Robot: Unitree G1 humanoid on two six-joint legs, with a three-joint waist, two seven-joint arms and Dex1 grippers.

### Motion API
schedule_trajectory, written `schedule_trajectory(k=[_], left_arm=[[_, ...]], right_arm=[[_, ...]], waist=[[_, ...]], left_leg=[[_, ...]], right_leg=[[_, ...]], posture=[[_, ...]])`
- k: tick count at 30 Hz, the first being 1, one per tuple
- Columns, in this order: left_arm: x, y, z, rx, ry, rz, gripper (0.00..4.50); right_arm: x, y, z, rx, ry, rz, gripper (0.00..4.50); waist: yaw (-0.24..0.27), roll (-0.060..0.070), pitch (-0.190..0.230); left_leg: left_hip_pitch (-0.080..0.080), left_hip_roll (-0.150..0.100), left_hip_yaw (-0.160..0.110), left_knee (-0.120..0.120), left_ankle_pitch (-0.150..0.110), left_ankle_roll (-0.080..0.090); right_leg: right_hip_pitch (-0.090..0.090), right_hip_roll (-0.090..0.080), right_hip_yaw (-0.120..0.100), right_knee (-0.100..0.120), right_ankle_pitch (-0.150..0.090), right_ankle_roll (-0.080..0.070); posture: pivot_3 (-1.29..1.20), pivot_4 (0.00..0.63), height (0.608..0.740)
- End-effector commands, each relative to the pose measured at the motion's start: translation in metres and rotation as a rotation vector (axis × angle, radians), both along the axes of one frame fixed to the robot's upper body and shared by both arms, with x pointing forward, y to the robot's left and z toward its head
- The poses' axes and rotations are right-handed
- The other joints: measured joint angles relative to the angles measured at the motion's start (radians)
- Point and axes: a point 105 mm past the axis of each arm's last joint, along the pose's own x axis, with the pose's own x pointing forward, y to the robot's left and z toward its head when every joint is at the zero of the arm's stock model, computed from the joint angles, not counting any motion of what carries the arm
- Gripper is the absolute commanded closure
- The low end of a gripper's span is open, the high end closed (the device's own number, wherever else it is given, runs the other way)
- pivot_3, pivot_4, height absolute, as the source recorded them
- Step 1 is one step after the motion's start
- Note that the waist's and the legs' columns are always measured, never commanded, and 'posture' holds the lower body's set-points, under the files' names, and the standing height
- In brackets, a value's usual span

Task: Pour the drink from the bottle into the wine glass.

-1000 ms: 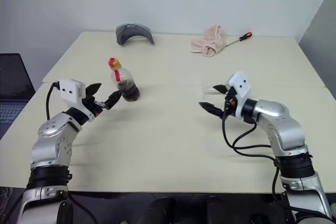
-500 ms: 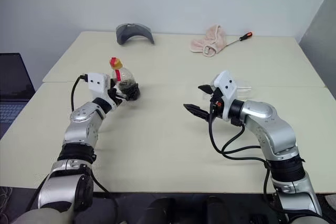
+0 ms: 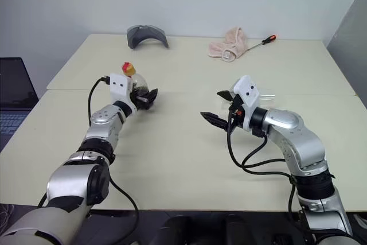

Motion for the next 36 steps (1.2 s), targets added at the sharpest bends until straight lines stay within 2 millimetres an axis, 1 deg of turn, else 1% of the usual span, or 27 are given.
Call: schedule_trajectory(k=[1,3,6,8,10,11,14,15,16,17,20,24,27,30,32,34,36], left_arm=[[0.004,-0.007,0.02,-0.007,-0.078,-0.011,0.6],[0.004,-0.007,0.019,-0.02,-0.079,-0.008,1.24],[0.003,-0.005,0.016,-0.021,-0.077,0.004,2.0],[0.002,-0.003,0.013,-0.016,-0.074,0.005,2.29],[0.0,0.0,0.011,-0.016,-0.075,0.003,2.43],[-0.001,0.0,0.011,-0.017,-0.076,-0.01,2.48],[-0.006,-0.012,0.013,-0.001,-0.086,-0.126,2.53],[-0.01,-0.023,0.016,0.007,-0.095,-0.204,2.53],[-0.013,-0.03,0.017,0.01,-0.101,-0.256,2.53],[-0.017,-0.04,0.019,0.012,-0.107,-0.309,2.53],[-0.032,-0.067,0.022,-0.016,-0.112,-0.389,2.56],[-0.049,-0.1,0.025,-0.072,-0.081,-0.486,2.59],[-0.053,-0.117,0.023,-0.072,-0.037,-0.559,2.62],[-0.055,-0.138,0.02,-0.023,-0.005,-0.659,2.63],[-0.056,-0.151,0.024,-0.01,-0.004,-0.716,2.66],[-0.059,-0.162,0.028,0.011,-0.008,-0.784,2.68],[-0.061,-0.167,0.029,0.045,-0.006,-0.831,2.68]], right_arm=[[-0.004,-0.001,0.019,-0.002,-0.073,0.0,0.0],[-0.004,-0.003,0.019,-0.006,-0.074,-0.006,0.0],[-0.005,-0.004,0.02,-0.007,-0.076,-0.012,0.0],[-0.005,-0.004,0.02,-0.007,-0.078,-0.012,0.0],[-0.007,-0.002,0.023,-0.004,-0.083,-0.006,0.0],[-0.008,-0.001,0.025,0.001,-0.087,0.002,0.0],[-0.013,0.005,0.036,0.015,-0.113,0.022,0.0],[-0.012,0.005,0.04,0.011,-0.121,-0.002,0.0],[-0.011,0.006,0.043,0.008,-0.125,-0.021,0.0],[-0.008,0.006,0.045,0.008,-0.123,-0.074,0.0],[-0.014,0.018,0.054,0.088,-0.111,-0.135,0.0],[-0.011,0.028,0.057,0.174,-0.077,-0.312,0.0],[-0.01,0.035,0.059,0.186,-0.047,-0.411,0.0],[-0.013,0.042,0.061,0.196,-0.011,-0.448,0.0],[-0.014,0.042,0.06,0.191,0.007,-0.477,0.0],[-0.017,0.041,0.059,0.194,0.019,-0.49,0.0],[-0.019,0.039,0.058,0.195,0.024,-0.501,0.0]], waist=[[-0.001,0.0,0.0],[-0.001,0.0,0.0],[-0.002,0.0,0.0],[-0.002,0.0,0.0],[-0.002,0.0,0.0],[-0.002,0.0,0.0],[-0.003,0.0,0.0],[-0.003,0.0,0.0],[-0.003,0.0,0.0],[-0.002,0.0,0.0],[-0.002,0.0,0.0],[-0.002,0.0,0.0],[-0.001,0.001,0.0],[-0.002,0.001,0.0],[-0.001,0.001,0.0],[-0.002,0.001,0.0],[-0.002,0.001,0.0]], left_leg=[[0.0,0.0,0.0,0.0,0.0,0.0],[0.0,0.0,0.0,0.001,0.0,0.0],[-0.001,0.0,0.0,0.001,0.0,0.0],[-0.001,0.0,0.0,0.001,0.0,0.0],[-0.001,0.0,0.0,0.002,0.0,0.0],[-0.002,0.0,0.0,0.002,0.0,0.0],[-0.002,0.0,0.0,0.002,0.0,0.0],[-0.002,0.0,0.0,0.002,0.0,0.0],[-0.002,0.0,0.0,0.002,0.0,0.0],[-0.002,0.0,0.0,0.002,0.001,-0.001],[-0.004,0.0,-0.001,0.003,0.002,-0.003],[-0.007,0.0,-0.002,0.005,0.002,-0.004],[-0.006,0.0,-0.002,0.006,0.002,-0.004],[-0.006,0.0,-0.002,0.005,0.003,-0.004],[-0.006,0.0,-0.002,0.004,0.003,-0.005],[-0.006,0.0,-0.002,0.004,0.003,-0.005],[-0.006,0.0,-0.001,0.005,0.003,-0.004]], right_leg=[[0.0,0.0,0.0,0.0,0.0,0.0],[0.0,0.0,0.0,0.001,0.0,0.0],[-0.002,0.0,0.0,0.002,0.0,0.0],[-0.002,0.0,0.0,0.002,0.0,0.0],[-0.002,0.0,0.0,0.002,0.0,0.0],[-0.002,0.0,0.0,0.002,0.0,0.0],[-0.002,0.0,0.001,0.003,0.0,0.0],[-0.002,0.0,0.001,0.003,0.0,0.0],[-0.002,0.0,0.0,0.002,0.0,0.0],[-0.002,0.0,0.001,0.003,0.0,0.0],[-0.003,0.0,0.001,0.002,0.0,0.0],[-0.005,0.0,0.001,0.004,0.0,0.0],[-0.005,0.0,0.001,0.004,0.0,0.0],[-0.005,0.0,0.001,0.005,0.0,0.0],[-0.006,0.0,0.001,0.005,0.0,0.0],[-0.006,0.0,0.001,0.004,0.0,0.0],[-0.006,0.0,0.002,0.004,0.0,0.0]], posture=[[0.0,0.15,0.74],[0.0,0.15,0.74],[0.0,0.15,0.74],[0.0,0.15,0.74],[0.0,0.15,0.74],[0.0,0.15,0.74],[0.0,0.15,0.74],[0.0,0.15,0.74],[0.0,0.15,0.74],[0.0,0.15,0.74],[0.0,0.15,0.74],[0.0,0.15,0.74],[0.0,0.15,0.74],[0.0,0.15,0.74],[0.0,0.15,0.74],[0.0,0.15,0.74],[0.0,0.15,0.74]])
